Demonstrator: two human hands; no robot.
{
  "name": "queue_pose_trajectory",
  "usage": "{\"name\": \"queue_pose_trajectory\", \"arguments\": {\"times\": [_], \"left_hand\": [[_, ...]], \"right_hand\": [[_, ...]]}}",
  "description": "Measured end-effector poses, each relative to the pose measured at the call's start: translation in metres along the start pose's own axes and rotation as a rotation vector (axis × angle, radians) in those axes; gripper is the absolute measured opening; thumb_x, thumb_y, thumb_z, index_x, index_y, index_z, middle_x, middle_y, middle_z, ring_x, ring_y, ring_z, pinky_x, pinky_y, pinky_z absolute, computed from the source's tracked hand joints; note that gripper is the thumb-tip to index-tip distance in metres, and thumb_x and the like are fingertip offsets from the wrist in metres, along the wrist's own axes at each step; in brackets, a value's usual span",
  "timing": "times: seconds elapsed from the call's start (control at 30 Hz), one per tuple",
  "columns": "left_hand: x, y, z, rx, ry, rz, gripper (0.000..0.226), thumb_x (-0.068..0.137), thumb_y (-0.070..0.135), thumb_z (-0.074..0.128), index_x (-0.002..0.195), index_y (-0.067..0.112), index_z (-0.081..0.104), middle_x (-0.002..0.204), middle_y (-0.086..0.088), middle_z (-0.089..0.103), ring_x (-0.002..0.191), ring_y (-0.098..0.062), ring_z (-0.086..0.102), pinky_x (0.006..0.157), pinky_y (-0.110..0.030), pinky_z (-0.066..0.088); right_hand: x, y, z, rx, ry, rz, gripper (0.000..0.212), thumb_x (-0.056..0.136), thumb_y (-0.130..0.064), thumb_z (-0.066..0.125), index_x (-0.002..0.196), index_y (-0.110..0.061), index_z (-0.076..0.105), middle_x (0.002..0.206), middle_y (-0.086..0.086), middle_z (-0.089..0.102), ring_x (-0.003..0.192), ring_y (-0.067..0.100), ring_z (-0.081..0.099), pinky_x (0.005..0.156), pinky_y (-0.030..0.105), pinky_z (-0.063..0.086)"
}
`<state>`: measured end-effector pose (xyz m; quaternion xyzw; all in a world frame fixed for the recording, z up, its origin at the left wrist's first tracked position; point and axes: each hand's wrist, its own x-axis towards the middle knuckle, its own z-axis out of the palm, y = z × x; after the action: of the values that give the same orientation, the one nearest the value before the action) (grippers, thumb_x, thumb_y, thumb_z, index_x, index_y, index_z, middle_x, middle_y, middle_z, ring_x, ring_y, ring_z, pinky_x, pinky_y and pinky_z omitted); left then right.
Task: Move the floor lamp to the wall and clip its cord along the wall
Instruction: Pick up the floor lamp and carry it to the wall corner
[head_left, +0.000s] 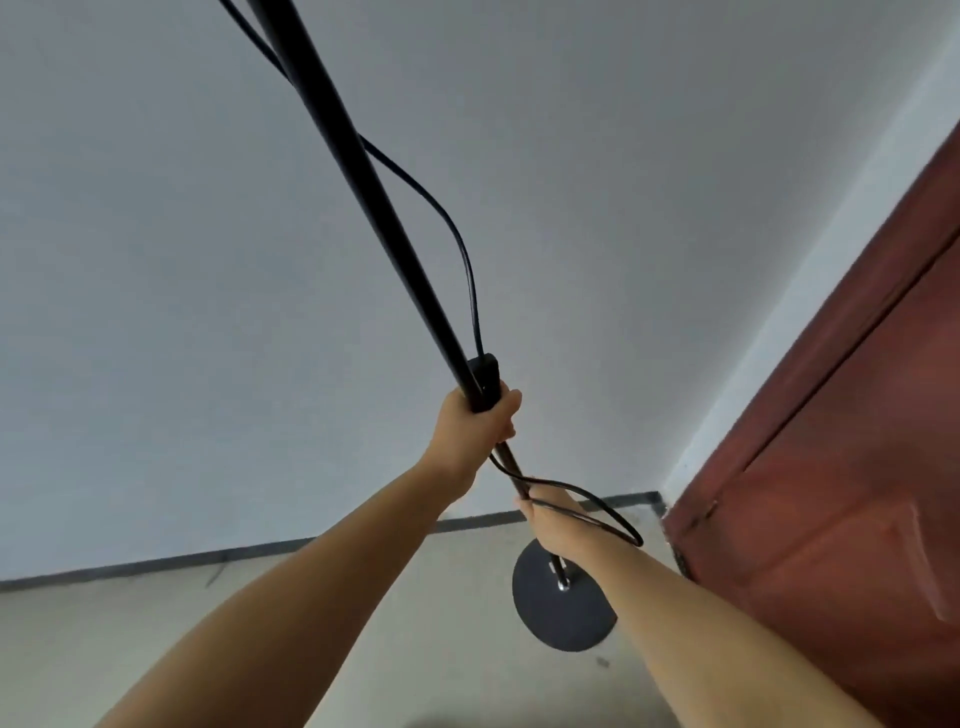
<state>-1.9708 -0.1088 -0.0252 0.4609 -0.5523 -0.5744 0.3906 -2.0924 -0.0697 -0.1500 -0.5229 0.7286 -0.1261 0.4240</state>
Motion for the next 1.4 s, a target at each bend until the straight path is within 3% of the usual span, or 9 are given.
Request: {"name": "queue_pose_trajectory", "arguments": {"times": [0.07, 0.13, 0.3, 0.6, 0.87, 1.0, 1.13, 1.3, 1.4], "left_hand": [[-0.026, 0.006, -0.043, -0.027, 0.083, -0.005, 0.021, 0.084, 0.008, 0.057, 0.067, 0.011, 0.046, 0.057, 0.0, 0.041, 0.052, -0.012, 0.042, 0.072, -0.034, 0.048], [-0.052, 0.007, -0.088, -0.051, 0.169, -0.002, 0.021, 0.085, 0.009, 0.057, 0.067, 0.011, 0.047, 0.057, 0.0, 0.041, 0.051, -0.013, 0.042, 0.072, -0.035, 0.048], [-0.122, 0.005, -0.214, -0.124, 0.371, 0.006, 0.018, 0.086, 0.012, 0.059, 0.073, 0.01, 0.046, 0.055, 0.0, 0.038, 0.049, -0.013, 0.038, 0.069, -0.033, 0.046], [-0.229, 0.016, -0.459, -0.062, 0.57, 0.034, 0.022, 0.083, 0.013, 0.059, 0.065, 0.015, 0.047, 0.044, 0.01, 0.04, 0.043, -0.009, 0.04, 0.061, -0.026, 0.047], [-0.289, 0.022, -0.657, -0.017, 0.799, 0.0, 0.016, 0.082, 0.014, 0.059, 0.075, 0.013, 0.045, 0.058, 0.002, 0.035, 0.05, -0.013, 0.036, 0.056, -0.024, 0.044], [-0.308, 0.015, -0.761, 0.006, 0.932, -0.031, 0.025, 0.081, 0.012, 0.058, 0.066, 0.016, 0.038, 0.056, 0.002, 0.031, 0.049, -0.013, 0.032, 0.053, -0.023, 0.04], [-0.324, 0.014, -0.868, 0.026, 1.064, -0.084, 0.02, 0.082, 0.014, 0.057, 0.073, 0.013, 0.039, 0.057, 0.0, 0.031, 0.049, -0.014, 0.032, 0.058, -0.026, 0.039], [-0.35, 0.013, -0.992, 0.049, 1.193, -0.092, 0.015, 0.084, 0.015, 0.058, 0.08, 0.012, 0.043, 0.057, -0.001, 0.033, 0.048, -0.014, 0.033, 0.059, -0.028, 0.038], [-0.368, 0.006, -1.067, 0.08, 1.239, -0.115, 0.018, 0.085, 0.017, 0.058, 0.074, 0.01, 0.046, 0.053, 0.0, 0.038, 0.044, -0.01, 0.038, 0.059, -0.026, 0.041]], "right_hand": [[-0.012, -0.03, 0.024, -0.055, -0.02, -0.075, 0.029, 0.091, -0.033, 0.04, 0.062, -0.034, 0.038, 0.066, -0.009, 0.042, 0.062, 0.014, 0.041, 0.059, 0.027, 0.033], [-0.022, -0.065, 0.052, -0.14, -0.087, -0.148, 0.025, 0.091, -0.033, 0.041, 0.066, -0.03, 0.042, 0.066, -0.004, 0.046, 0.058, 0.014, 0.044, 0.055, 0.028, 0.035], [-0.053, -0.163, 0.145, -0.229, -0.212, -0.266, 0.02, 0.09, -0.035, 0.041, 0.083, -0.022, 0.053, 0.079, 0.005, 0.062, 0.069, 0.021, 0.058, 0.067, 0.035, 0.047], [-0.1, -0.357, 0.332, -0.283, -0.353, -0.452, 0.02, 0.092, -0.036, 0.042, 0.078, -0.023, 0.048, 0.072, -0.001, 0.053, 0.064, 0.018, 0.051, 0.062, 0.033, 0.042], [-0.102, -0.515, 0.5, -0.273, -0.513, -0.593, 0.017, 0.084, -0.041, 0.046, 0.079, -0.026, 0.054, 0.079, 0.003, 0.06, 0.07, 0.021, 0.056, 0.068, 0.035, 0.047], [-0.089, -0.596, 0.587, -0.292, -0.622, -0.692, 0.017, 0.083, -0.041, 0.049, 0.072, -0.029, 0.054, 0.074, -0.004, 0.058, 0.067, 0.015, 0.055, 0.063, 0.03, 0.044], [-0.079, -0.683, 0.672, -0.335, -0.744, -0.779, 0.019, 0.085, -0.038, 0.05, 0.072, -0.024, 0.05, 0.074, -0.001, 0.051, 0.07, 0.018, 0.05, 0.071, 0.033, 0.043], [-0.082, -0.789, 0.764, -0.4, -0.856, -0.866, 0.021, 0.09, -0.029, 0.051, 0.074, -0.017, 0.046, 0.071, 0.001, 0.046, 0.063, 0.016, 0.043, 0.06, 0.027, 0.036], [-0.084, -0.844, 0.825, -0.42, -0.891, -0.9, 0.019, 0.091, -0.025, 0.051, 0.076, -0.015, 0.047, 0.072, 0.003, 0.048, 0.068, 0.018, 0.045, 0.064, 0.03, 0.037]]}}
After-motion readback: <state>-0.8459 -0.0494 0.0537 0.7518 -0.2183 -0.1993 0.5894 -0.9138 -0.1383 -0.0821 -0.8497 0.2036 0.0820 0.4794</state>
